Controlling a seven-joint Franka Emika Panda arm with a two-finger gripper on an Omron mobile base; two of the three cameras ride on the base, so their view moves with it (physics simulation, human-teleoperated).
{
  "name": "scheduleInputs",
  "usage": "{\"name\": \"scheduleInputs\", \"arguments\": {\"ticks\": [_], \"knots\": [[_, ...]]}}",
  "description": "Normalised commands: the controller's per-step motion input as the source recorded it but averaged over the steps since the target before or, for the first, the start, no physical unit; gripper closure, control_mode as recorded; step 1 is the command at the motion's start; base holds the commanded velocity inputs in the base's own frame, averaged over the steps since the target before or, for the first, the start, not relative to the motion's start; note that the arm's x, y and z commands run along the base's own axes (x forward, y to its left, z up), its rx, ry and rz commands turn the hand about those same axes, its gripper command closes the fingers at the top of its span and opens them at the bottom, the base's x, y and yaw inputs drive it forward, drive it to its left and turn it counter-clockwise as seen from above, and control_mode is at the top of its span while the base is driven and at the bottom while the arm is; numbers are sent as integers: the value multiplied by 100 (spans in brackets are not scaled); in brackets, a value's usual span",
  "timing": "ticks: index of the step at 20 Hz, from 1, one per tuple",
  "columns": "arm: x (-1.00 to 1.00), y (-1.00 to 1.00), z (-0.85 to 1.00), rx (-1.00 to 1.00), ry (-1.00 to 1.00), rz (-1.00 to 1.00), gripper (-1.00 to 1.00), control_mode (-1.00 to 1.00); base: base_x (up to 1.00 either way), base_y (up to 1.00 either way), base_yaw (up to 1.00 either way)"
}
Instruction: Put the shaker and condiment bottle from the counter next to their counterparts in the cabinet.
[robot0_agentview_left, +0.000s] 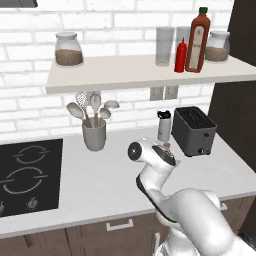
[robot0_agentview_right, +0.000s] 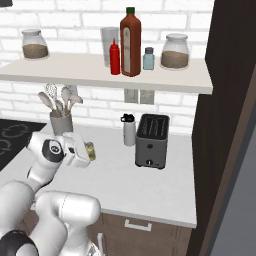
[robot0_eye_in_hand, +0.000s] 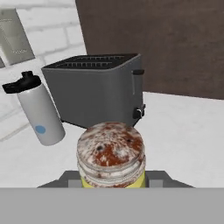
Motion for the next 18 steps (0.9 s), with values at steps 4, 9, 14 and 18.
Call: {"name": "scheduleInputs", "arguments": {"ticks": [4,9,14,18], "knots": [[-15,-46,56,0,-2,19,100,-100,0,0,0],[-20,-44,55,0,-5,22,100,-100,0,0,0],[-30,-28,47,0,-10,14,100,-100,0,0,0],[-9,-21,46,0,-8,16,100,-100,0,0,0]]}}
